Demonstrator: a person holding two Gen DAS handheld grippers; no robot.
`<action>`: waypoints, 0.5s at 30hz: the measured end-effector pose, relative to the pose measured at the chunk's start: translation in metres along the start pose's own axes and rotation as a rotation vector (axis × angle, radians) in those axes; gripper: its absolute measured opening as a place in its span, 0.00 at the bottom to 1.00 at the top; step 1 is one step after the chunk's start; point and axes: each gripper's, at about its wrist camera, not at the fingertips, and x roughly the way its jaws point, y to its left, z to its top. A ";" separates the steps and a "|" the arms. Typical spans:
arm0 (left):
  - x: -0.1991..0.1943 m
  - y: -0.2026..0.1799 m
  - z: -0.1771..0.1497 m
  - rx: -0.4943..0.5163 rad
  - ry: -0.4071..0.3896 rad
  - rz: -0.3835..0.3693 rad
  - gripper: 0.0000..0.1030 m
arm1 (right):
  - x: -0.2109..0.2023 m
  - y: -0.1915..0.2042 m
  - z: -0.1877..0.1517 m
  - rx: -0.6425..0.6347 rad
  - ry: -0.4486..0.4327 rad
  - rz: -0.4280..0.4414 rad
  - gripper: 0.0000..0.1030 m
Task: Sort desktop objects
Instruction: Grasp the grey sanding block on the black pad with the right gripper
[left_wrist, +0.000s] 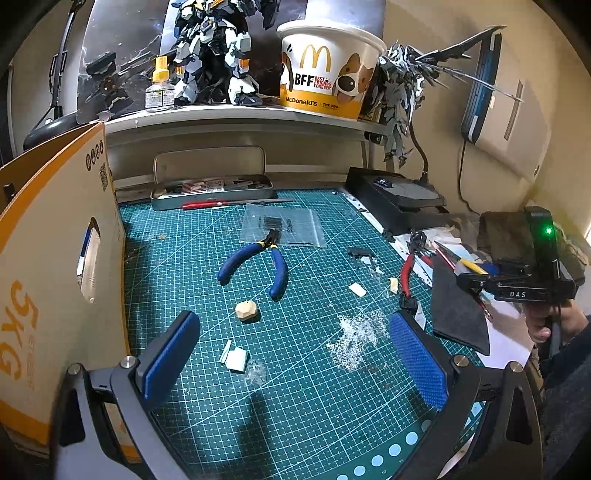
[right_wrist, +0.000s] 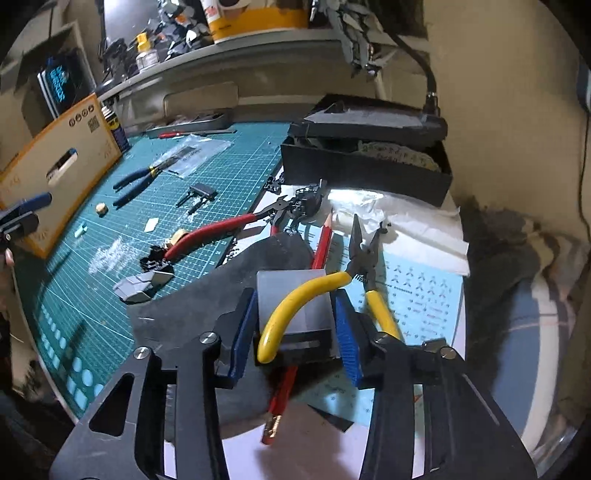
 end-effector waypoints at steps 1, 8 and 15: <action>0.000 0.001 0.000 -0.003 -0.001 -0.003 1.00 | -0.003 0.000 0.001 0.013 0.004 0.006 0.37; -0.004 0.000 -0.001 -0.005 -0.010 -0.023 1.00 | -0.044 0.009 0.009 0.099 -0.017 0.079 0.37; -0.009 -0.007 -0.003 0.004 -0.010 -0.042 1.00 | -0.089 0.023 0.021 0.138 -0.094 0.183 0.37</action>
